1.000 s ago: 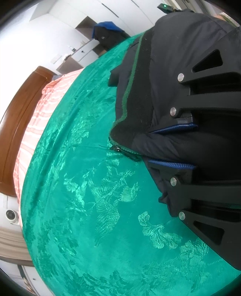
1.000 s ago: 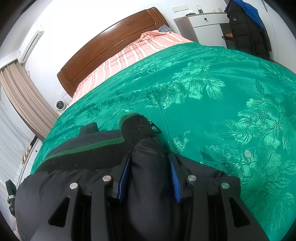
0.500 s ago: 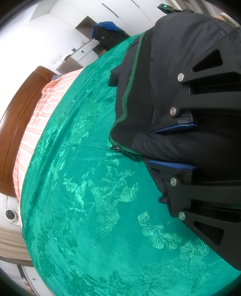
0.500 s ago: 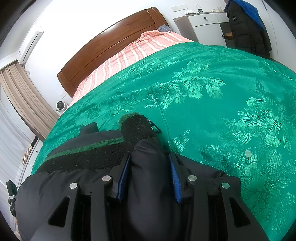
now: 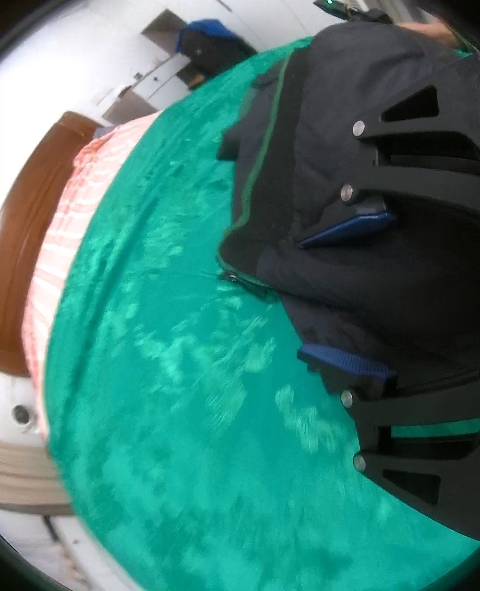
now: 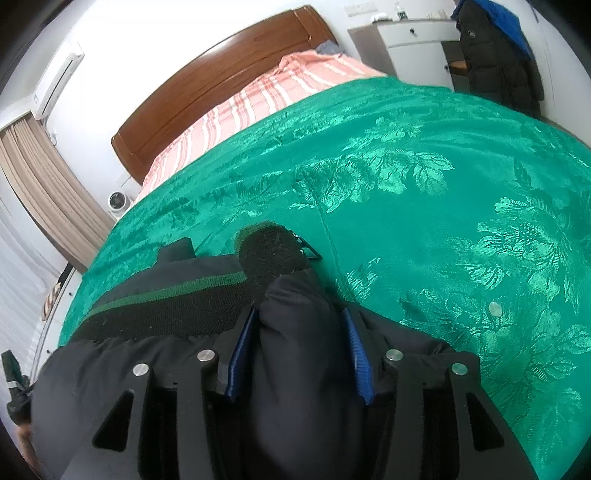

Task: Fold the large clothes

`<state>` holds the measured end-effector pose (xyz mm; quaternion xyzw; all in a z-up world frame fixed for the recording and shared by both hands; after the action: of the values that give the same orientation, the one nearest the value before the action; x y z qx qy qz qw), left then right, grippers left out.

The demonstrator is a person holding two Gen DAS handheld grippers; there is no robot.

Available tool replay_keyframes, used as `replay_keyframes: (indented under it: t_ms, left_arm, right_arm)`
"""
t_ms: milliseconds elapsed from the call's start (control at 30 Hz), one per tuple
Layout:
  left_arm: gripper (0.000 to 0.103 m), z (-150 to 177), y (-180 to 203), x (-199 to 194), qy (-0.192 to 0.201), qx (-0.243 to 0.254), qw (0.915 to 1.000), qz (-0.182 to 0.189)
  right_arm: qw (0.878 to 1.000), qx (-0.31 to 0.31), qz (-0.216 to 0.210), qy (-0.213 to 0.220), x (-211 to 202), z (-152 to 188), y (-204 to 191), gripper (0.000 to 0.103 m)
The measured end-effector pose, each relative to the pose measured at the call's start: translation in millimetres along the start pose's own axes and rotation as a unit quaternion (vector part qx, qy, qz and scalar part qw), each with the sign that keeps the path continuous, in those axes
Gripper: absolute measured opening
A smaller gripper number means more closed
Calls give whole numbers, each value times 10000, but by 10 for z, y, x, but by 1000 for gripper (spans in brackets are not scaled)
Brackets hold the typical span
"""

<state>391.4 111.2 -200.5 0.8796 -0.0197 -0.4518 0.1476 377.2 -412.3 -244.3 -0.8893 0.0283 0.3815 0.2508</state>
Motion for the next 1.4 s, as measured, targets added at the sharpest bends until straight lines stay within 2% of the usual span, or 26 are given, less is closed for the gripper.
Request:
replay_keyframes:
  t_ms: [33, 67, 100, 133, 200, 233, 267, 367, 400, 567, 600, 667, 700, 800, 833, 967, 1067, 1200, 1333, 1400]
  left_arm:
    - [61, -21, 49, -150, 132, 23, 9999, 93]
    - [63, -42, 163, -397, 318, 138, 9991, 247]
    - [71, -55, 266, -582, 454, 303, 9980, 310]
    - [80, -61, 373, -738, 582, 502, 9965, 336]
    - [92, -33, 659, -1021, 834, 962, 9908, 448]
    - [98, 7, 853, -1135, 916, 1209, 9867, 582]
    - [99, 45, 1014, -1188, 919, 1375, 9837, 704]
    - [99, 197, 1398, -1131, 704, 1625, 9788, 1029]
    - [99, 264, 1520, -1047, 624, 1677, 9779, 1079]
    - [99, 689, 1931, -424, 173, 1920, 9774, 865]
    - [100, 826, 2000, -238, 34, 2125, 9748, 672]
    - [102, 997, 2019, 10, 92, 2403, 9704, 229]
    - [103, 1023, 2010, 59, 153, 2428, 9698, 183]
    - [103, 1091, 1994, 91, 171, 2538, 9671, 55]
    - [103, 1104, 1986, 61, 156, 2577, 9661, 24]
    - [101, 1245, 1960, -192, 133, 2663, 9638, -32]
    - [101, 1353, 1916, -362, 265, 2645, 9640, -39]
    - [102, 1466, 1810, -281, 263, 2383, 9708, -64]
    - [102, 1512, 1841, -137, 410, 2611, 9639, -333]
    - [102, 1536, 1837, -100, 438, 2615, 9635, -369]
  right_arm:
    - [9999, 1, 11, -106, -39, -19, -2, 55]
    - [9998, 0, 103, -145, -153, -46, 10, 65]
    - [9999, 7, 171, -23, -305, -88, 14, 77]
    - [9998, 3, 168, 117, -436, -126, 7, 80]
    - [9983, -161, 29, 557, -888, -205, -76, 86]
    - [9972, -283, 11, 696, -1091, -199, -124, 88]
    - [9959, -405, 12, 807, -1281, -164, -175, 91]
    - [9925, -797, -126, 920, -1754, 169, -362, 96]
    - [9914, -974, -244, 844, -1889, 395, -458, 96]
    - [9860, -1401, -692, 579, -2219, 1428, -655, 96]
    - [9855, -1433, -741, 531, -2247, 1666, -676, 96]
    - [9857, -1435, -757, 447, -2268, 2072, -648, 96]
    - [9864, -1399, -782, 373, -2265, 2298, -636, 96]
    - [9848, -1449, -951, 70, -2217, 2598, -612, 96]
    - [9833, -1530, -985, -8, -2197, 2624, -627, 96]
    - [9805, -1622, -1034, 394, -2240, 2462, -671, 96]
    - [9798, -1647, -1054, 422, -2197, 2445, -725, 96]
    - [9772, -1790, -1105, 295, -2157, 2507, -789, 96]
    - [9731, -2048, -1036, 194, -2102, 2544, -835, 96]
    - [9731, -2065, -1018, 107, -2059, 2570, -828, 96]
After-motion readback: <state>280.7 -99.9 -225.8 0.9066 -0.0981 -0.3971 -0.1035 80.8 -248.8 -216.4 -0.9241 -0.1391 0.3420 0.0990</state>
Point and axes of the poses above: each gripper's, at about its wrist camera, not at the fingertips, and x roughly the way its jaws point, y to its right, z to its underside, the point moved 9 cm from there along x, roughly the way its jaws point, and after that the axes turned 2 degrees about -y, right-handed, at the moved point
